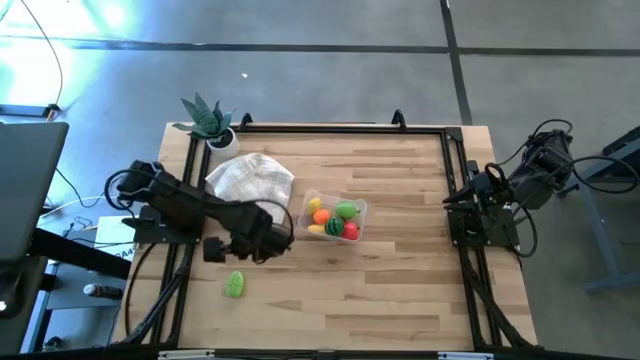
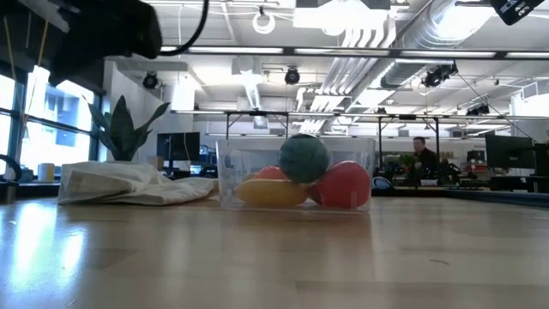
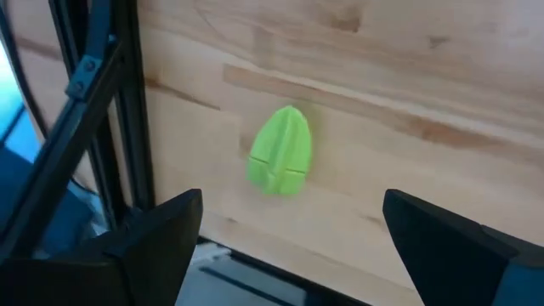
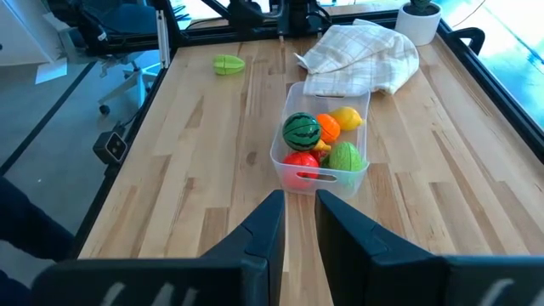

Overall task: Pick and placing Produce into tupperware
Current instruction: Put the green starfruit into the transparent container

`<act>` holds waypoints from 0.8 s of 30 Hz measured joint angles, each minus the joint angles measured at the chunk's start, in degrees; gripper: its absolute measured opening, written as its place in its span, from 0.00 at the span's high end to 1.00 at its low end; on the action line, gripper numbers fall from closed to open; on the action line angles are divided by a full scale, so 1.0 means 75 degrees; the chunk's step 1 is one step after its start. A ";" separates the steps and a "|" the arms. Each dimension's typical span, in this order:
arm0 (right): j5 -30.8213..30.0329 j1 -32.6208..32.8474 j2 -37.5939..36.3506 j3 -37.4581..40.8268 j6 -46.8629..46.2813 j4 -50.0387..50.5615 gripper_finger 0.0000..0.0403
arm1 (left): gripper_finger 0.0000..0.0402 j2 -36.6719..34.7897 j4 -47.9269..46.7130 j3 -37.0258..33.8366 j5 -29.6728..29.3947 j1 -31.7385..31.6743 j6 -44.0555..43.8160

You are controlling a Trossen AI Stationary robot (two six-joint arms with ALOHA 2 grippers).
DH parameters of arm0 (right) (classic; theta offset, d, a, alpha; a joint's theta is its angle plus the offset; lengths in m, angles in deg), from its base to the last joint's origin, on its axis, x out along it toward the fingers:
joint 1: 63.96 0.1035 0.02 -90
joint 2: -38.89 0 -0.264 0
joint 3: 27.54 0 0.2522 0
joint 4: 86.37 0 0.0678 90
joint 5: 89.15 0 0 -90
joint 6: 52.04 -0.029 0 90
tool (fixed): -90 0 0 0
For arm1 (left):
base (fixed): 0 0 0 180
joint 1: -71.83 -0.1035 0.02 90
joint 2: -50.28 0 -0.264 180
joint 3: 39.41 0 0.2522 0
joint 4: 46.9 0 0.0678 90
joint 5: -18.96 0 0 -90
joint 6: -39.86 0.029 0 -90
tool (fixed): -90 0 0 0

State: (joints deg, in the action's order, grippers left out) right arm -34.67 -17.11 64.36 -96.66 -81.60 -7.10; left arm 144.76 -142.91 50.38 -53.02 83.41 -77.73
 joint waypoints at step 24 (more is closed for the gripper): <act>-0.0001 0.0000 0.0003 -0.0003 0.0000 0.0001 0.86 | 0.12 -0.1180 0.2808 -0.2531 -0.0600 0.1832 0.0235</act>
State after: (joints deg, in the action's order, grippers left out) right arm -34.68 -17.11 64.38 -96.68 -81.60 -7.09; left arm 135.91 -121.85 31.40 -57.53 97.15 -75.97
